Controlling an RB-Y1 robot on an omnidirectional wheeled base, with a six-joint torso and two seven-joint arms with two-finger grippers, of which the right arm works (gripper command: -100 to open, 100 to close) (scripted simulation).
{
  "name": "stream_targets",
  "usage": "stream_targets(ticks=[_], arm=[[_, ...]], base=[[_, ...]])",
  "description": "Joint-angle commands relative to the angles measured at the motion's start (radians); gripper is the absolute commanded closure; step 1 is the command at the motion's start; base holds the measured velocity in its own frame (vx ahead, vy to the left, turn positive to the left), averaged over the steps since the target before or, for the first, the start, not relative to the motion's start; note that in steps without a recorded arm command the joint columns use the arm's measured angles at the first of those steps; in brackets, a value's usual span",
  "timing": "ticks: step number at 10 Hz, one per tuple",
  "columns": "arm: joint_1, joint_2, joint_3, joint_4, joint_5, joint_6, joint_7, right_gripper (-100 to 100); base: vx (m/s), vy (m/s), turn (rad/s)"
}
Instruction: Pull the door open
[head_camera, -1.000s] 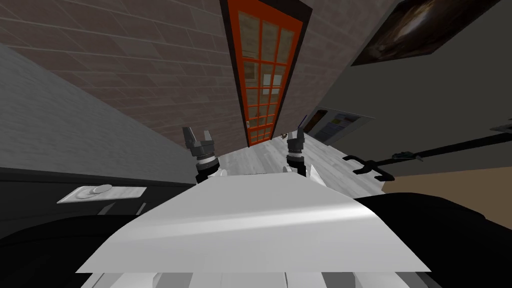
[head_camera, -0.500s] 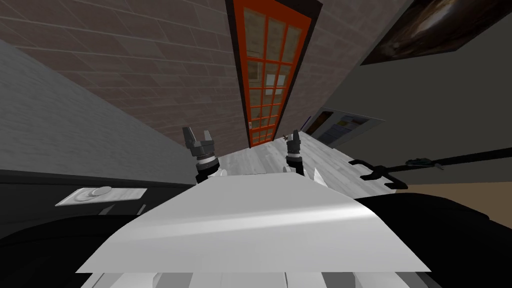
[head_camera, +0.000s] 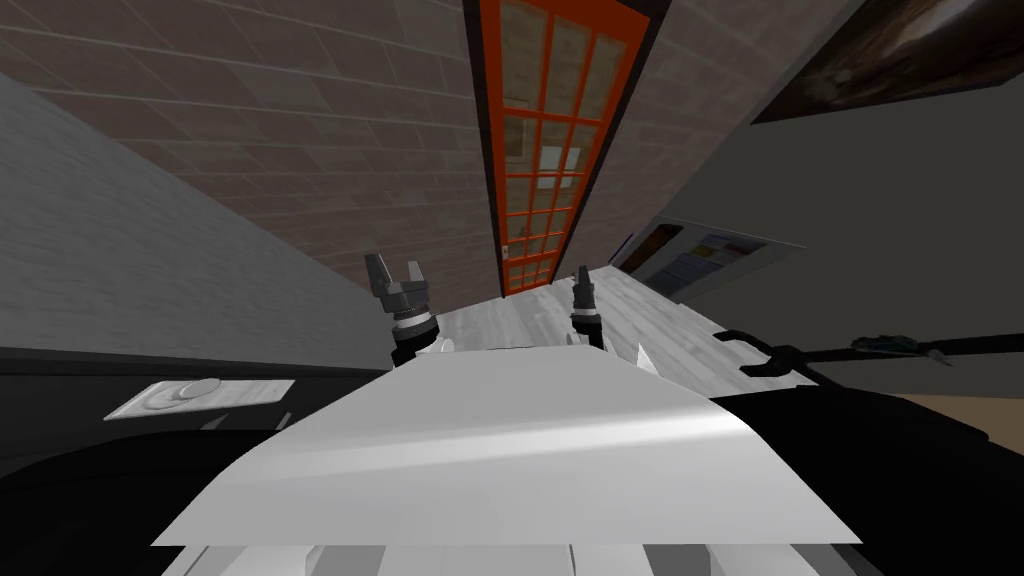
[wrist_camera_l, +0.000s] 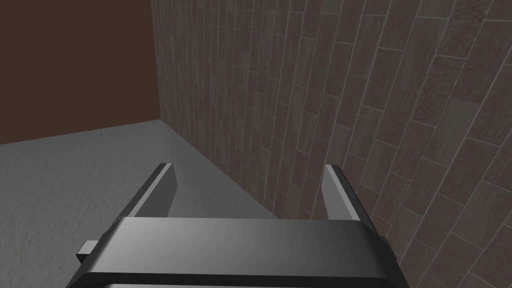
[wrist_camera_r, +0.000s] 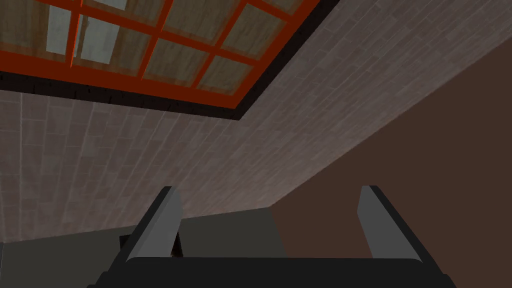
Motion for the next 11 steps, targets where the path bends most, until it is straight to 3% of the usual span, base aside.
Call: stream_targets(ticks=[1, 11], arm=[[-0.013, -0.004, -0.014, 0.035, 0.013, -0.006, 0.027, -100], [-0.089, -0.016, -0.096, 0.270, 0.106, -0.064, 0.211, -100]], base=[[0.090, 0.029, 0.068], [0.104, 0.023, 0.075]])
